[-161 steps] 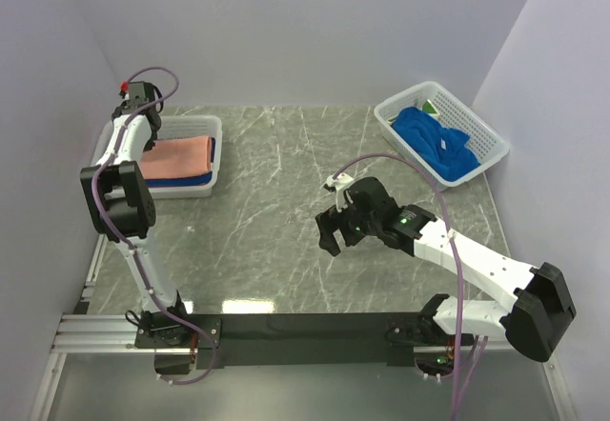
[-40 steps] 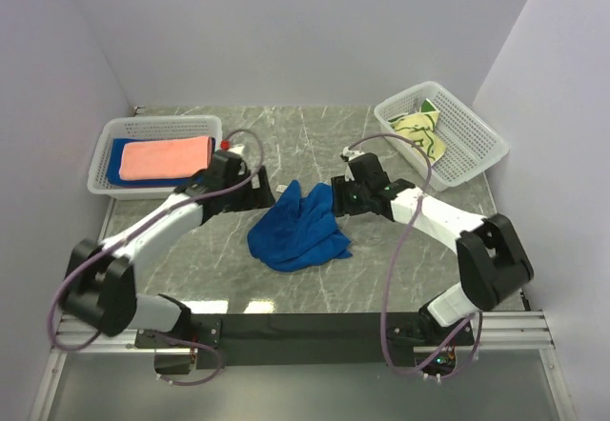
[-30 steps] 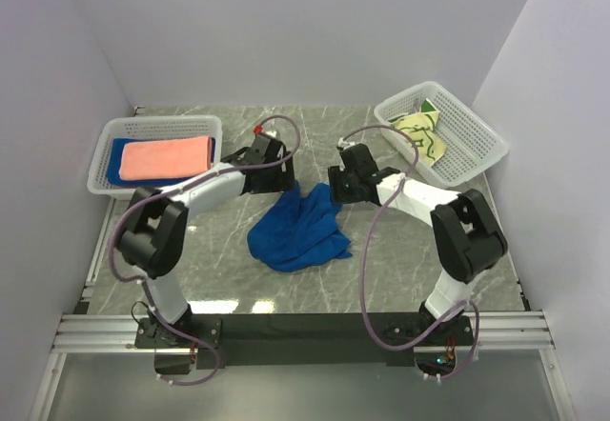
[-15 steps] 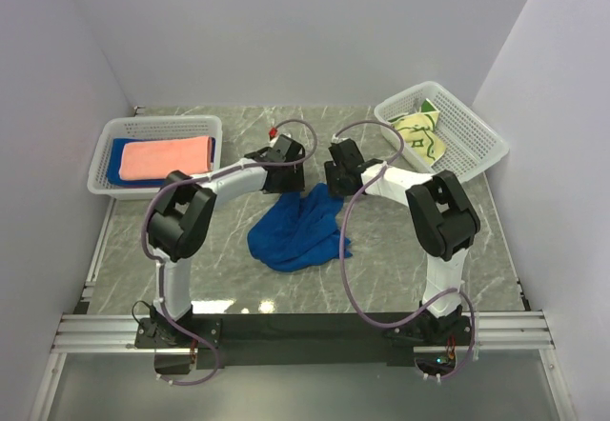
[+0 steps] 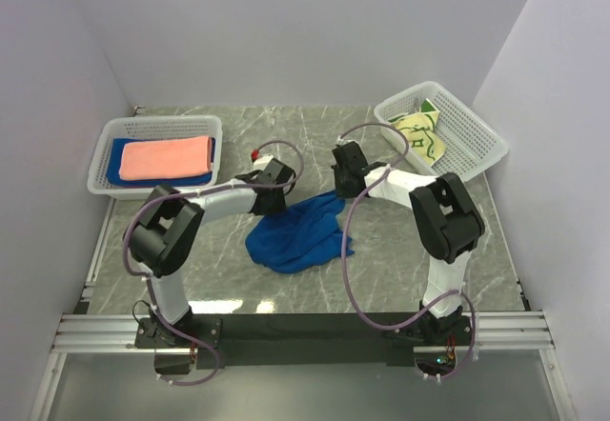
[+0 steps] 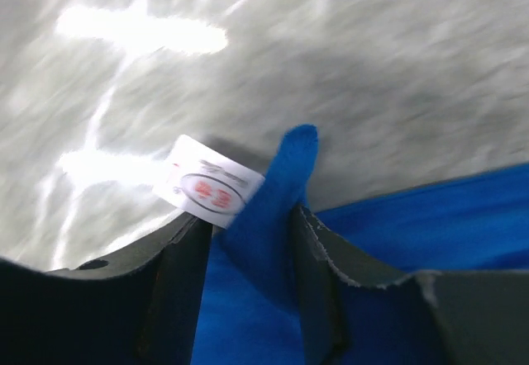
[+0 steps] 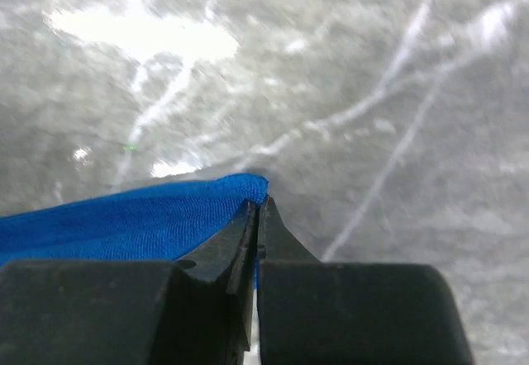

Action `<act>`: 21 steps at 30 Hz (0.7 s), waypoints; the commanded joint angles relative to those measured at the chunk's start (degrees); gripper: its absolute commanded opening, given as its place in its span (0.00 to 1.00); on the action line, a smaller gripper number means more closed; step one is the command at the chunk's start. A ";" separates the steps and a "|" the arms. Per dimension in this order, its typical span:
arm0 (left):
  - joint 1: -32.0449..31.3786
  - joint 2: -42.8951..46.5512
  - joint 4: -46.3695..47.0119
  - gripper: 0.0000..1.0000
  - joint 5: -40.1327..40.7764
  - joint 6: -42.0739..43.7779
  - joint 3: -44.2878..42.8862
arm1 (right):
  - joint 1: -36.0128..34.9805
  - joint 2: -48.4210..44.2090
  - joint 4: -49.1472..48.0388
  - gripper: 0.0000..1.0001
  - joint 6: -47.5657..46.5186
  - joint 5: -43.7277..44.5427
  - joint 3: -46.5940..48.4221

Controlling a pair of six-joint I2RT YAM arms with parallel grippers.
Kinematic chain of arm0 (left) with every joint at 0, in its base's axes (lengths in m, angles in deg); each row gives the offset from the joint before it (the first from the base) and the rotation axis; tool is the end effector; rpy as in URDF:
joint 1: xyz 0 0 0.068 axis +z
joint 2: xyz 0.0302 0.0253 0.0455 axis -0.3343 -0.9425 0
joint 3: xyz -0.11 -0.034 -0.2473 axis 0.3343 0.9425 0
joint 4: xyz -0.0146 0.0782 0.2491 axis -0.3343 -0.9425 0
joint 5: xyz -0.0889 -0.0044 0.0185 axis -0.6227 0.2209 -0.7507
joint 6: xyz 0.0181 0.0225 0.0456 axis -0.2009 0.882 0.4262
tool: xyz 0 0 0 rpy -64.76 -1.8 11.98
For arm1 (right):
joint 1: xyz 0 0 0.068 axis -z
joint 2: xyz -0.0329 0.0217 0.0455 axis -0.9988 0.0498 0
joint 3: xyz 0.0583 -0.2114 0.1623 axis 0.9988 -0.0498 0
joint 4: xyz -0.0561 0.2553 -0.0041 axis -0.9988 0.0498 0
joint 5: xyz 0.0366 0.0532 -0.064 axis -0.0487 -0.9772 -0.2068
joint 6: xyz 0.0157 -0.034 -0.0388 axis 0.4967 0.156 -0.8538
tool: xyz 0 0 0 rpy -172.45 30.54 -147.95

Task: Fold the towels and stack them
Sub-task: Flatten out the crumpled towel

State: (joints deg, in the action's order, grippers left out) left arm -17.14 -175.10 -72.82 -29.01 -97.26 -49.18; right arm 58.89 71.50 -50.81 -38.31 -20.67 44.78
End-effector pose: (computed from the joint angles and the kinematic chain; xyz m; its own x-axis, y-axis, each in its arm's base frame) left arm 0.3040 -0.2104 0.1609 -0.7918 -0.2079 -0.5744 -0.1723 0.9781 -0.1164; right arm 0.3509 0.1826 0.1571 -0.7917 -0.1212 -0.5988 -0.1833 0.9821 0.0435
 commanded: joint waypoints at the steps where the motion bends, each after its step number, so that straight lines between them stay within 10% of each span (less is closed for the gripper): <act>1: 0.63 4.65 -4.22 0.48 3.52 -3.66 5.37 | 1.62 -4.04 0.54 0.00 1.06 2.78 -2.52; 21: 6.34 14.42 -0.62 0.67 -6.49 0.90 5.21 | 2.06 -10.29 -1.84 0.00 -2.10 -0.91 -6.04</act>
State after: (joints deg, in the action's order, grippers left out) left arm -10.60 -158.88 -74.86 -32.46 -98.03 -40.83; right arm 60.58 64.70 -50.78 -38.92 -21.48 38.62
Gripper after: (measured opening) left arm 0.678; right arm 0.012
